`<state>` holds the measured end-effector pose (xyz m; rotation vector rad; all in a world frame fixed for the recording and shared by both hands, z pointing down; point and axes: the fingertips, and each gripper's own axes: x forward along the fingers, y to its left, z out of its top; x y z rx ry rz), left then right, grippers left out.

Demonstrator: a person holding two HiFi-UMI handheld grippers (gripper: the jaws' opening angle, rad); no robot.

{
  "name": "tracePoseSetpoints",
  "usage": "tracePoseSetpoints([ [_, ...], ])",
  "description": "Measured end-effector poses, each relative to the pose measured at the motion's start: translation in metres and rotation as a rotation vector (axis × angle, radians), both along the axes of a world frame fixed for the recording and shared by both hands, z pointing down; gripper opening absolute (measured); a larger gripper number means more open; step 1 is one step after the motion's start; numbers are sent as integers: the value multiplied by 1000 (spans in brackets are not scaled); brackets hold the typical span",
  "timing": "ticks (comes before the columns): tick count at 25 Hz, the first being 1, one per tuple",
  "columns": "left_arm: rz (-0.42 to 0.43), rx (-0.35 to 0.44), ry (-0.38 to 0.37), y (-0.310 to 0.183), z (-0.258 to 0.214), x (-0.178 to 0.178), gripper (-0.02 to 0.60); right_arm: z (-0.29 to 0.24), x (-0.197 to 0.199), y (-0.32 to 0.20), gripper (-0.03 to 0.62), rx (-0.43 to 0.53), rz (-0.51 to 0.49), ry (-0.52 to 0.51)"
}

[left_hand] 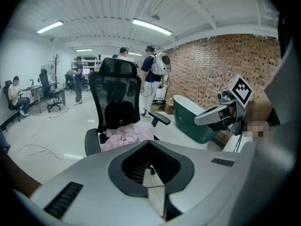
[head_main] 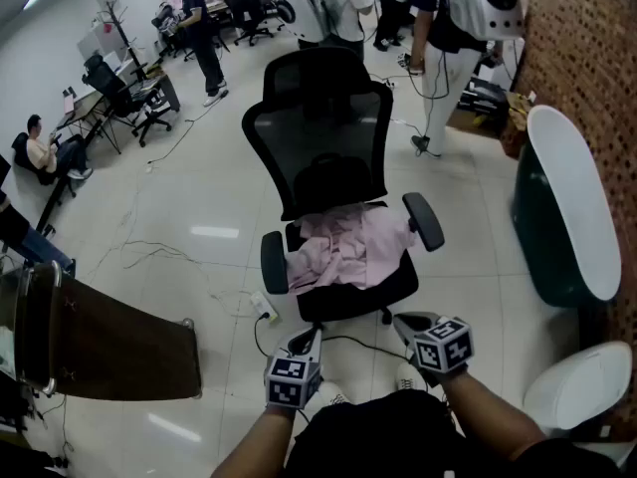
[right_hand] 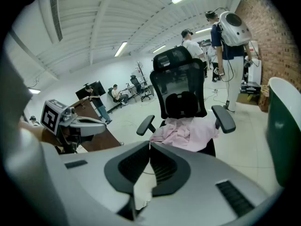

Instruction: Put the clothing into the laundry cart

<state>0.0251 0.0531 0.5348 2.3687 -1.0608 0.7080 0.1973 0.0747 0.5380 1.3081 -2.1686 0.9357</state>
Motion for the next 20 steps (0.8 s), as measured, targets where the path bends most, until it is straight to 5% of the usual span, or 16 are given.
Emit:
tracePoseSetpoints([
  [9, 50, -13, 7, -4, 12, -32, -2, -2, -50, -12, 21, 32, 1, 9],
  [20, 24, -28, 8, -42, 18, -29, -2, 14, -38, -52, 21, 1, 8, 10],
])
